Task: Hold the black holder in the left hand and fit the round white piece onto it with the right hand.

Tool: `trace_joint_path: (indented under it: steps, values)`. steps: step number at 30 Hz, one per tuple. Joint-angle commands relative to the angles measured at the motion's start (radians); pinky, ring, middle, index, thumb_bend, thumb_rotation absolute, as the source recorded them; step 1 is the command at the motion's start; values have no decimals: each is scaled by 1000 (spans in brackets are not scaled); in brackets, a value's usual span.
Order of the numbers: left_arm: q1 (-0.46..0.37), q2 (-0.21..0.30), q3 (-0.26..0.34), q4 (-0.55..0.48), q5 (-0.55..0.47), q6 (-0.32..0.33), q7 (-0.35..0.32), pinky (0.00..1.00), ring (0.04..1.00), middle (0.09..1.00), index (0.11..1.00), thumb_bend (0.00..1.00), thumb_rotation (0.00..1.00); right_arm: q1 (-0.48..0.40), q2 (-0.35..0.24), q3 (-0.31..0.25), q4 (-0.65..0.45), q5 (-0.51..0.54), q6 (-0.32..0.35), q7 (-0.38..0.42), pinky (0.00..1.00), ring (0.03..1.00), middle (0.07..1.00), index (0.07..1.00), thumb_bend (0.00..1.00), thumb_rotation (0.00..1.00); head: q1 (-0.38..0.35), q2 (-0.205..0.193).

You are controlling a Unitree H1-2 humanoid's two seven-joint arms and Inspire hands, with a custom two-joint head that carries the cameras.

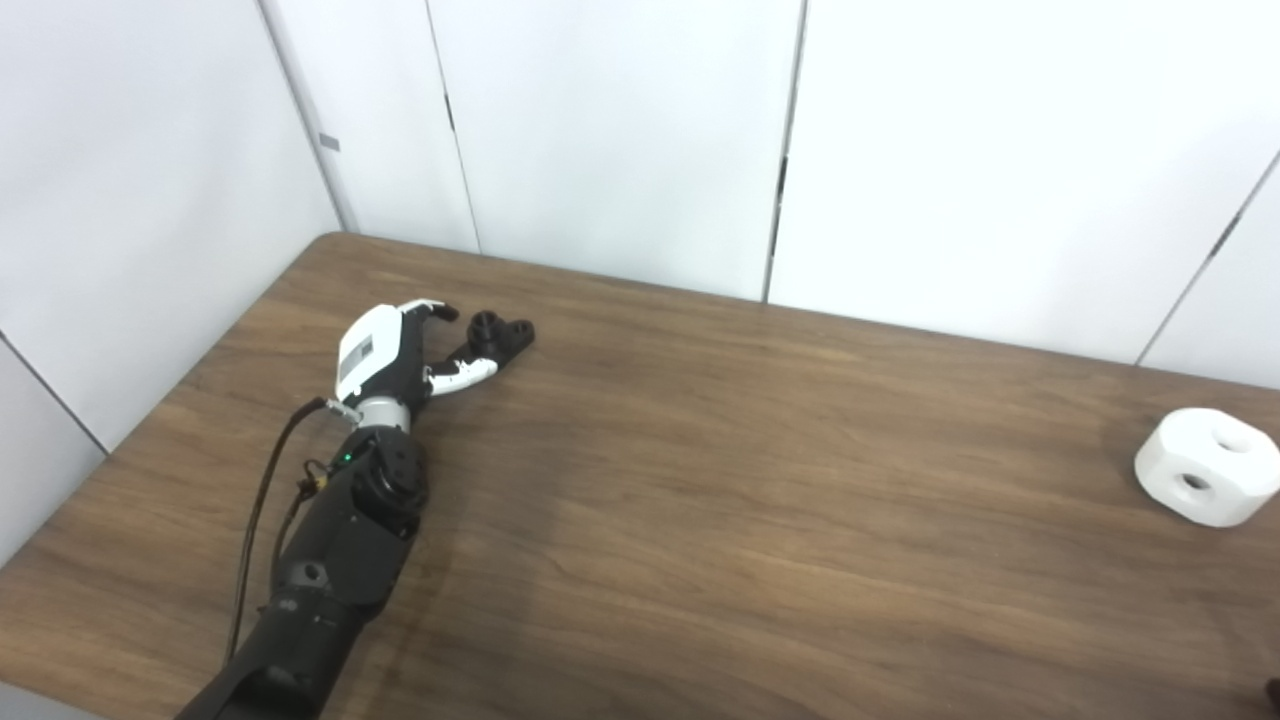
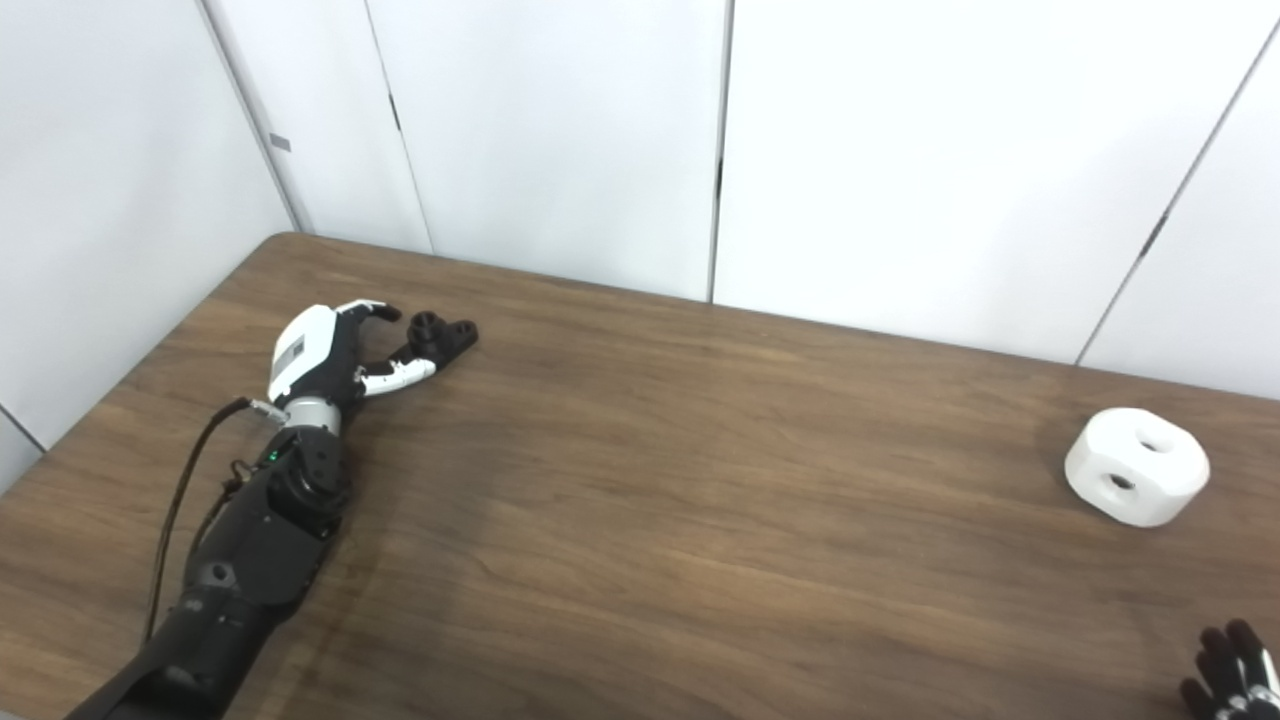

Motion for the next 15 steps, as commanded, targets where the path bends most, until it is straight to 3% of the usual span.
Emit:
trace_joint_path:
  steps: [1, 15]
  values:
    - [-37, 14, -4, 14, -8, -14, 9, 882, 929, 884, 733, 831, 322, 24, 6, 4, 12, 8, 9, -2, 1000, 1000, 984, 1000, 566, 1000, -1, 0]
    - [-48, 32, -35, 48, 3, -21, 11, 886, 921, 871, 694, 833, 272, 23, 5, 5, 6, -2, 17, -13, 1000, 1000, 975, 1000, 561, 1000, 3, 8]
